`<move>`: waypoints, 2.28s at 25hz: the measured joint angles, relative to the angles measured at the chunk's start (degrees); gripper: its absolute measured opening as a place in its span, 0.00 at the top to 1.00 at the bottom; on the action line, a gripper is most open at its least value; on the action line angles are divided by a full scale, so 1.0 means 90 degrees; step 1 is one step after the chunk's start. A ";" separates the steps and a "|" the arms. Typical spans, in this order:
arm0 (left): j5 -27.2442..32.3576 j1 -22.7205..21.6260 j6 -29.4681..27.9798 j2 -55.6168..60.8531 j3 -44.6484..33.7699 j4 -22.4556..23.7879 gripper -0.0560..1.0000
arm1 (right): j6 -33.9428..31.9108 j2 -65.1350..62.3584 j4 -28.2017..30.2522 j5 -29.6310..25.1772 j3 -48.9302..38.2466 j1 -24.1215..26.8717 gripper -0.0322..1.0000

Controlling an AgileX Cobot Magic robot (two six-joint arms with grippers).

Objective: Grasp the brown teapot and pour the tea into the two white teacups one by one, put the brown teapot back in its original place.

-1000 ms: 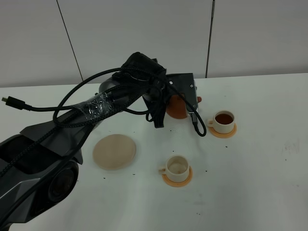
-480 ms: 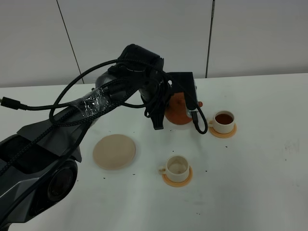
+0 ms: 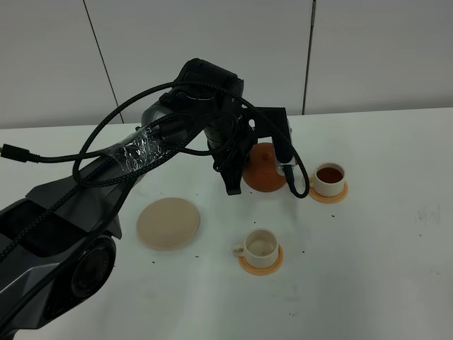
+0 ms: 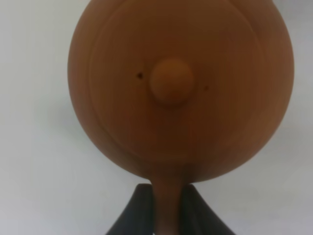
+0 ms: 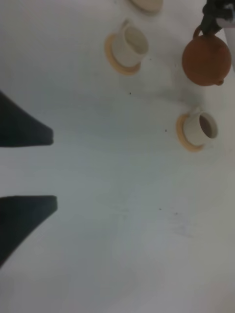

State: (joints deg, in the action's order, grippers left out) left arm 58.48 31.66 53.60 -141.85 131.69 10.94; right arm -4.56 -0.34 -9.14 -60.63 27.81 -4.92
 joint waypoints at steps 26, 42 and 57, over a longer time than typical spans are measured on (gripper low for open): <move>-0.0103 0.0000 0.0019 -0.0265 0.0000 -0.0121 0.78 | 0.0000 0.0000 0.0000 0.0000 0.0000 0.0000 0.74; 0.0837 0.0000 0.0019 -0.0272 0.0782 -0.0014 0.78 | 0.0000 0.0000 0.0000 0.0000 0.0000 0.0000 0.74; 0.1059 0.0007 -0.0201 -0.0003 0.1245 0.0091 0.78 | 0.0000 0.0000 0.0000 0.0000 0.0000 0.0000 0.74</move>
State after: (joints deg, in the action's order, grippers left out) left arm 68.02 31.72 51.79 -141.88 142.89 11.75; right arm -4.56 -0.34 -9.14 -60.63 27.81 -4.92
